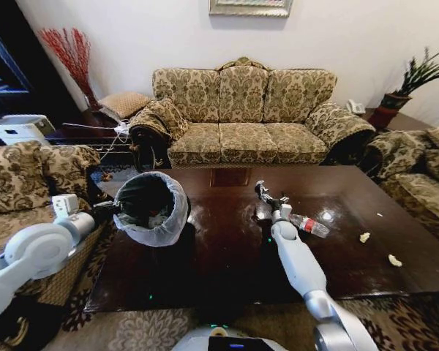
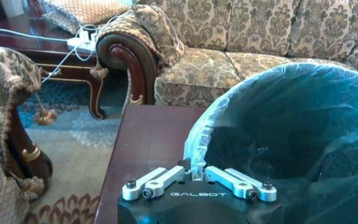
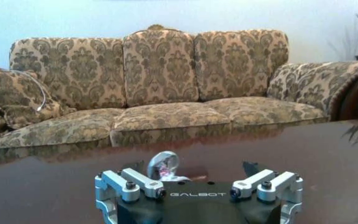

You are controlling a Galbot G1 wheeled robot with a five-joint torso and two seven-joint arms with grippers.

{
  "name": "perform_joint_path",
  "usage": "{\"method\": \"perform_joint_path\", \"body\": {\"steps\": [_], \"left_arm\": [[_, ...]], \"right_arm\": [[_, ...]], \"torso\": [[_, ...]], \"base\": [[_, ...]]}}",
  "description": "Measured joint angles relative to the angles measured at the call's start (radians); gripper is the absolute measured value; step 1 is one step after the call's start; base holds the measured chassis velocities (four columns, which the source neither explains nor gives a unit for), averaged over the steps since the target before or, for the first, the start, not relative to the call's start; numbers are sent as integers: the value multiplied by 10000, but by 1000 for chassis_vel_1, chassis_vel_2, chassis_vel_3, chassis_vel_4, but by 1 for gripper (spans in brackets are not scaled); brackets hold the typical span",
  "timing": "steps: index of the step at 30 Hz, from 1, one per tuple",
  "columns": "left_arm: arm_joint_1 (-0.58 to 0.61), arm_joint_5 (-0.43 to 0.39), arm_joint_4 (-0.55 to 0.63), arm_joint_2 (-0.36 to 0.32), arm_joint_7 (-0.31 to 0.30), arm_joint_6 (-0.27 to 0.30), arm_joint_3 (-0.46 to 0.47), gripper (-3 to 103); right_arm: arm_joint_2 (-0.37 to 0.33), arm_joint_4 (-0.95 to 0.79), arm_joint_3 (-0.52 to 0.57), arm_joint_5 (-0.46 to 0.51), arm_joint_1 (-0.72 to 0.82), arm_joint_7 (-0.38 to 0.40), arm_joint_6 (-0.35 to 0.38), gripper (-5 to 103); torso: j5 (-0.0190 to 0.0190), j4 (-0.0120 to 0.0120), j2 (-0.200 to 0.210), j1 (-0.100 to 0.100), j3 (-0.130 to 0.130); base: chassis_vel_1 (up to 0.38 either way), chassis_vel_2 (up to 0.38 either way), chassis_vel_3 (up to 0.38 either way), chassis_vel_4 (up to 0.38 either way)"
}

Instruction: Move to the front of the table and place the trash on the table into the trash bin.

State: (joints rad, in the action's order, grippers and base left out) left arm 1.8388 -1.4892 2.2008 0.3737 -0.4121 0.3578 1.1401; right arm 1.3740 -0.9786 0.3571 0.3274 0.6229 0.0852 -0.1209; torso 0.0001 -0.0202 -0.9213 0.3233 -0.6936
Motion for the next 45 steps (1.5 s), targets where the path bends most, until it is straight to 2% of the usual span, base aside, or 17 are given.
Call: {"method": "perform_joint_path", "body": {"steps": [8,10,30,39,42,43,45], "left_arm": [[7,45,49,156,18,-3,-5,0],[20,69,48,186,54,-6,-3,0],[24,188,42,158,138,-112,-32,0],[27,264,76,231,185,-148,-24,0],[22,267,48,244,204,-155,-22,0],[22,267,48,244,204,-155,-22,0],[5,271,-10,235,217,-176,-22,0]], "right_arm": [[187,626,-247,286,-553,-246,31,100],[189,381,-182,522,-464,-451,303,100],[47,866,-272,322,-560,-683,284,100],[161,1242,-330,104,-782,-732,1186,101],[203,1373,-323,151,-801,-738,1199,87],[203,1373,-323,151,-801,-738,1199,87],[207,1412,-323,180,-800,-756,1199,76]], "torso": [[-3,-3,0,2,0],[1,-1,0,2,0],[-1,1,3,8,-2],[-1,-2,1,-5,3],[-1,-2,2,-1,1],[-1,-2,2,-1,1],[-3,-1,2,3,1]], "base": [[0,0,0,0],[0,0,0,0],[-33,33,38,-34],[-6,8,6,-12],[0,0,0,0],[0,0,0,0],[0,0,0,0]]}}
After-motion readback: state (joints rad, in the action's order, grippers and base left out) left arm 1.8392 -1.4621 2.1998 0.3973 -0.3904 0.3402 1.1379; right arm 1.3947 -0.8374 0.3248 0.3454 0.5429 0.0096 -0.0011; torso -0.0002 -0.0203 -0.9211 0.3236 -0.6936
